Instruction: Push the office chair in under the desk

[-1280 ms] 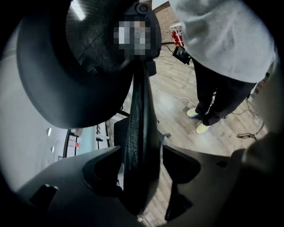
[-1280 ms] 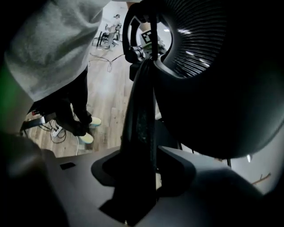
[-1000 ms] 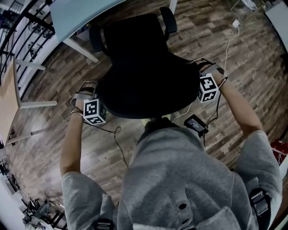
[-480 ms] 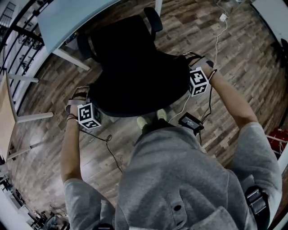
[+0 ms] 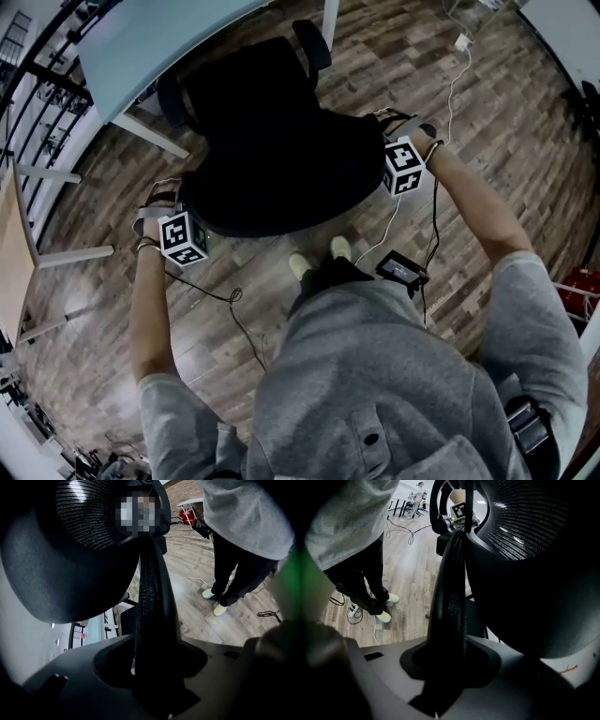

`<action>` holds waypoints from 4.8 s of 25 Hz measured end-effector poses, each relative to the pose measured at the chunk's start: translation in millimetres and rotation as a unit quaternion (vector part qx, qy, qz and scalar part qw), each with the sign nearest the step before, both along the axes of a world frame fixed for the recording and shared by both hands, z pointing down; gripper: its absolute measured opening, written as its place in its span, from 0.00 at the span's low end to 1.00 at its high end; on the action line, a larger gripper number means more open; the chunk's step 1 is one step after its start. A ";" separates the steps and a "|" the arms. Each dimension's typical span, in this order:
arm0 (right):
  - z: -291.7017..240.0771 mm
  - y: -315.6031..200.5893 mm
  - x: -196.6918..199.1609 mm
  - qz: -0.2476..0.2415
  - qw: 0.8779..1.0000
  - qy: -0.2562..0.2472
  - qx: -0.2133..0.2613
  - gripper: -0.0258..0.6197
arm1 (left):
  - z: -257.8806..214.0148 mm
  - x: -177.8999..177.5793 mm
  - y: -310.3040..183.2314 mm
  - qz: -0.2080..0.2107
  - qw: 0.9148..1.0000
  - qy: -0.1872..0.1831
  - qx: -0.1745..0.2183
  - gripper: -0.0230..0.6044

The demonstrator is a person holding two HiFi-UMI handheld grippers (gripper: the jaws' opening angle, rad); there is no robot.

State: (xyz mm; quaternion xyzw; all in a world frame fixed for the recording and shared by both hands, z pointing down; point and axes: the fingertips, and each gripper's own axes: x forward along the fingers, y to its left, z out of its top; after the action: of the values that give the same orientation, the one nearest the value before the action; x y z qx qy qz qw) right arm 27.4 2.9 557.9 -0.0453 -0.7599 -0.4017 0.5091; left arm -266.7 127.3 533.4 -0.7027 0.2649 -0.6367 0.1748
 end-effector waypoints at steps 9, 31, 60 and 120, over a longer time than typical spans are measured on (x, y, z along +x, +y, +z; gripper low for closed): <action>-3.3 2.2 -20.9 0.024 1.000 -0.004 -0.011 0.23 | -4.4 -27.8 -19.7 0.016 1.000 0.009 0.012 0.37; 2.1 -80.2 -27.9 0.047 0.999 0.001 0.011 0.23 | 6.6 -41.2 -97.7 0.007 1.000 -0.001 0.004 0.37; -2.3 -187.8 -38.1 0.002 1.000 -0.015 0.004 0.23 | 11.7 -37.6 -186.5 0.000 1.000 0.020 -0.011 0.35; 5.5 -363.6 -63.6 -0.035 0.999 -0.013 0.004 0.23 | 20.3 -56.3 -336.3 -0.050 0.998 0.003 -0.032 0.35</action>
State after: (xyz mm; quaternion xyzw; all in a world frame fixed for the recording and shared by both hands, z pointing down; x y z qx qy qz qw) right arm -36.2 -360.7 563.4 -0.0643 -0.7625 -0.4229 0.4854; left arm -323.0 -209.0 553.7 -0.6958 0.2802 -0.6505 0.1190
